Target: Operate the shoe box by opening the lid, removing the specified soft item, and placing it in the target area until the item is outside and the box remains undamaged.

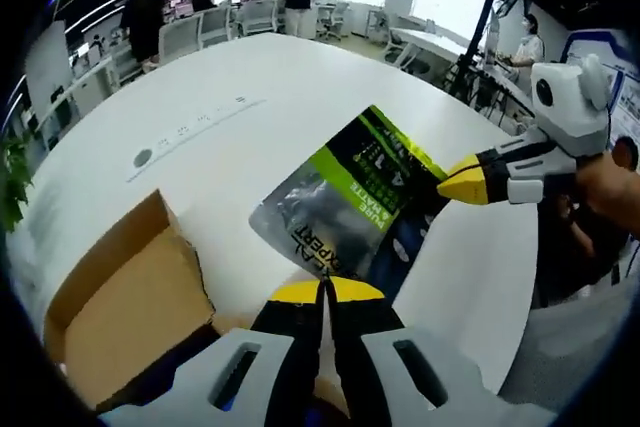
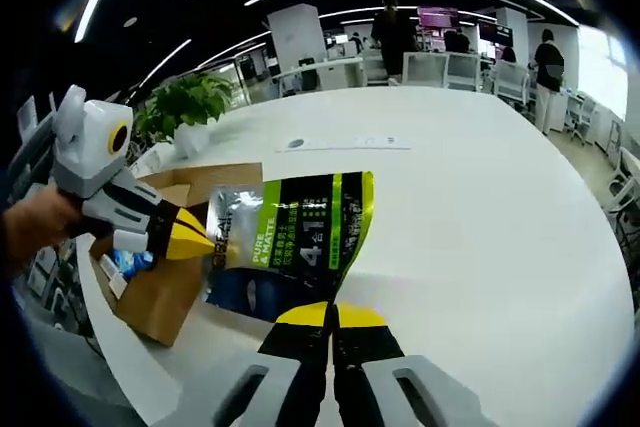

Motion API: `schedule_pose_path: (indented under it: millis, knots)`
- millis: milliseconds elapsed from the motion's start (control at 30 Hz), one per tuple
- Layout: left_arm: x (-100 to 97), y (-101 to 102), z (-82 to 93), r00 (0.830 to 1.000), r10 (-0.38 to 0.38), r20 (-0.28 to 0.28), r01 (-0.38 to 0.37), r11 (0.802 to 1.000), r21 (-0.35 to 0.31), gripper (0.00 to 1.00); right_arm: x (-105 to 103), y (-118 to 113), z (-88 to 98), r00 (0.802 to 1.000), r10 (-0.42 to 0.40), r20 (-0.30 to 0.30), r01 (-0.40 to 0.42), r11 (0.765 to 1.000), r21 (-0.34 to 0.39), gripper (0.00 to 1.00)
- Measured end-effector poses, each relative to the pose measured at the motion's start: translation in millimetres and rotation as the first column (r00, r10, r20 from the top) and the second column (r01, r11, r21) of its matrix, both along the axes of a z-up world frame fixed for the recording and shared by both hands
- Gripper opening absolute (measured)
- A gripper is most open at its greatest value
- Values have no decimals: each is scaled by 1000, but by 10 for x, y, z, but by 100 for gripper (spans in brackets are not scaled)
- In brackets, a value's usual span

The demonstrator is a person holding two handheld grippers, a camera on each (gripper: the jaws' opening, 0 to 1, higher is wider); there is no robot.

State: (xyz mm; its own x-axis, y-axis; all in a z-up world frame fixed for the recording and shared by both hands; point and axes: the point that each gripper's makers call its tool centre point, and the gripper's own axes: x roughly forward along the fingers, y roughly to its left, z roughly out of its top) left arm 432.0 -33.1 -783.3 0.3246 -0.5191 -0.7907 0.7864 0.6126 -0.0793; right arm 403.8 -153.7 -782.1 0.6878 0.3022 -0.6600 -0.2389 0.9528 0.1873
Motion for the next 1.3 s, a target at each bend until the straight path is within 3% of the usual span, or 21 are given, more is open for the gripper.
schedule_pose_path:
  millis: [200,533,800,933,1300]
  knots:
    - [16,5,-105,996,-85,38,80,989,123,0,23,21,-71,1000,-6,1,6,1000,-2,0]
    - [55,-16,-229,965,-251,78,214,924,316,0,-8,41,-210,1000,-26,-13,26,1000,8,0]
    - [52,-50,-353,952,-301,60,258,891,375,0,12,-3,-275,1000,-19,-5,18,1000,-15,0]
    - [39,-71,-390,958,-284,47,248,897,365,0,9,-21,-342,1000,2,-11,-2,999,-55,0]
    - [55,-25,-503,947,-315,59,266,877,400,1,11,-22,-444,1000,12,-14,-13,998,-68,0]
